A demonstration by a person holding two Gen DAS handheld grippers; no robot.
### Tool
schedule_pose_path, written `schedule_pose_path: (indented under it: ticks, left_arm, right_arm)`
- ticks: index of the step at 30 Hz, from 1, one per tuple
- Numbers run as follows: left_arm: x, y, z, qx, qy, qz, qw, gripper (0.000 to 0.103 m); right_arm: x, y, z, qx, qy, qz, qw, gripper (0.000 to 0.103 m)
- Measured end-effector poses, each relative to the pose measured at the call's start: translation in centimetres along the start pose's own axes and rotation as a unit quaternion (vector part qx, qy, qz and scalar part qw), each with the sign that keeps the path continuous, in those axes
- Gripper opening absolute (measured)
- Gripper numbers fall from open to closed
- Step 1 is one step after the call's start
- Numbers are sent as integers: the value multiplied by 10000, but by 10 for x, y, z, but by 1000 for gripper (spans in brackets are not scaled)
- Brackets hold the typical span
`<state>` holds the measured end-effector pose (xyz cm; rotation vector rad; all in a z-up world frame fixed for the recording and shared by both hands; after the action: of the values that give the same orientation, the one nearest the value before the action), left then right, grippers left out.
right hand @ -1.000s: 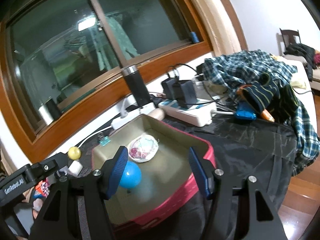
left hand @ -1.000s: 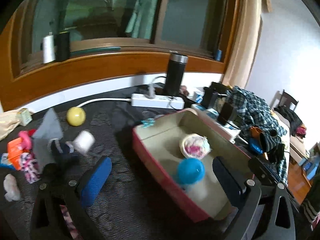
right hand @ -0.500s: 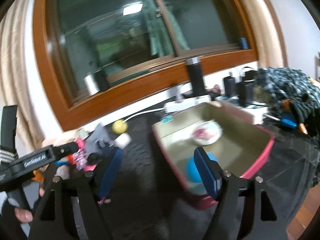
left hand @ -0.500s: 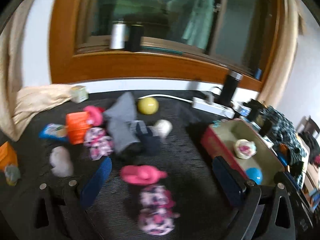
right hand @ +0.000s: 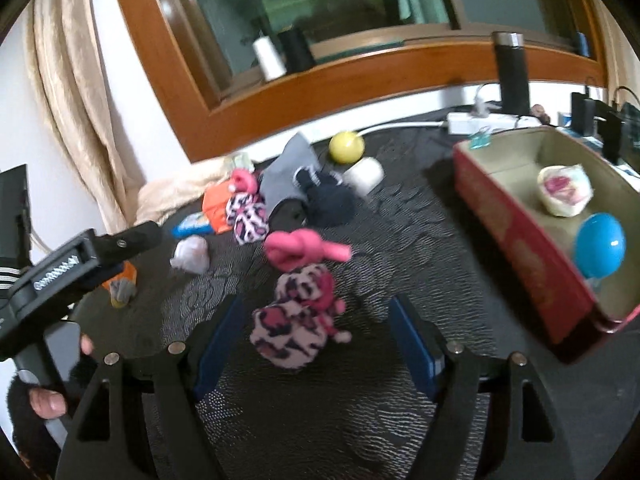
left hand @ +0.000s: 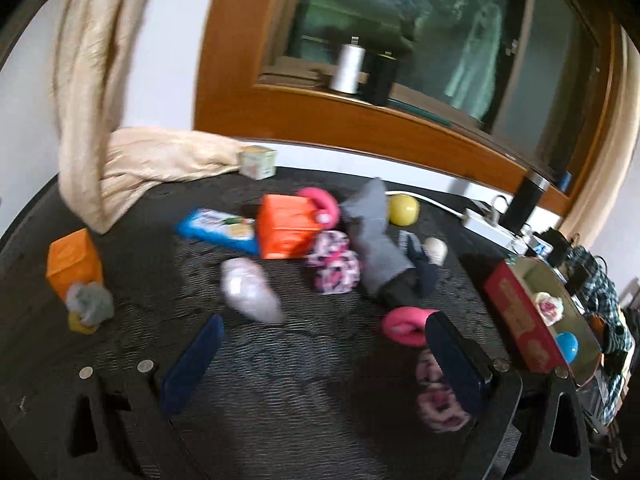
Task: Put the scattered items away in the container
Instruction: 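Grasp the grey rolled sock with left tool while right tool nears leopard sock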
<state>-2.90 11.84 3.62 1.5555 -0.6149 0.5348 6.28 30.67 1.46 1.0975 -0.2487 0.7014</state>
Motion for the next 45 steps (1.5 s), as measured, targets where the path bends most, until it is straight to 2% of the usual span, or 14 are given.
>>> schedule_pose_path:
  ticks: [11, 20, 24, 39, 40, 41, 42, 43, 44, 45]
  left_arm:
    - [-8, -10, 90, 325, 602, 27, 9977, 102]
    - [-14, -15, 184, 808, 1410, 115, 9866, 102]
    - [-25, -18, 197, 797, 1523, 258, 9848, 102]
    - [-80, -12, 198, 615, 1895, 690, 9775, 102]
    - [-82, -11, 198, 613, 1902, 700, 9773, 97]
    - [-81, -12, 199, 615, 1877, 690, 9779, 86]
    - [-81, -13, 198, 587, 1860, 709, 9782, 80]
    - [-82, -15, 197, 562, 1837, 733, 9786, 65]
    - [-82, -16, 195, 548, 1783, 758, 9795, 57]
    - [-81, -17, 194, 536, 1726, 750, 9807, 57]
  right_arm:
    - [-41, -6, 2, 71, -327, 412, 9986, 78]
    - [-50, -5, 4, 175, -424, 451, 9979, 78]
    - [-50, -5, 5, 201, -413, 454, 9979, 78]
    - [-50, -6, 7, 267, -387, 430, 9980, 78]
    - [-50, -7, 7, 285, -396, 426, 9979, 78]
    - [-50, -6, 8, 318, -427, 415, 9977, 78]
    - [-51, -7, 8, 368, -480, 411, 9973, 76]
    - [-51, -7, 9, 414, -525, 410, 9969, 65]
    - [-52, -7, 9, 414, -474, 434, 9971, 54]
    - [-52, -8, 8, 386, -459, 437, 9972, 52]
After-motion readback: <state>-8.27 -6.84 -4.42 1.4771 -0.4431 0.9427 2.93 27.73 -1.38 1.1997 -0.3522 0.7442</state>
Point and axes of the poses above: each gripper's, at about its wrist camera, not at the fingertips, and x roughly against the way its jaws point, z to its left, y to its top, the point moved 8 cm from there along -x, roughly the way its jaws point, and after that the axes turned 14 degrees about y, right-handed, at the moved point
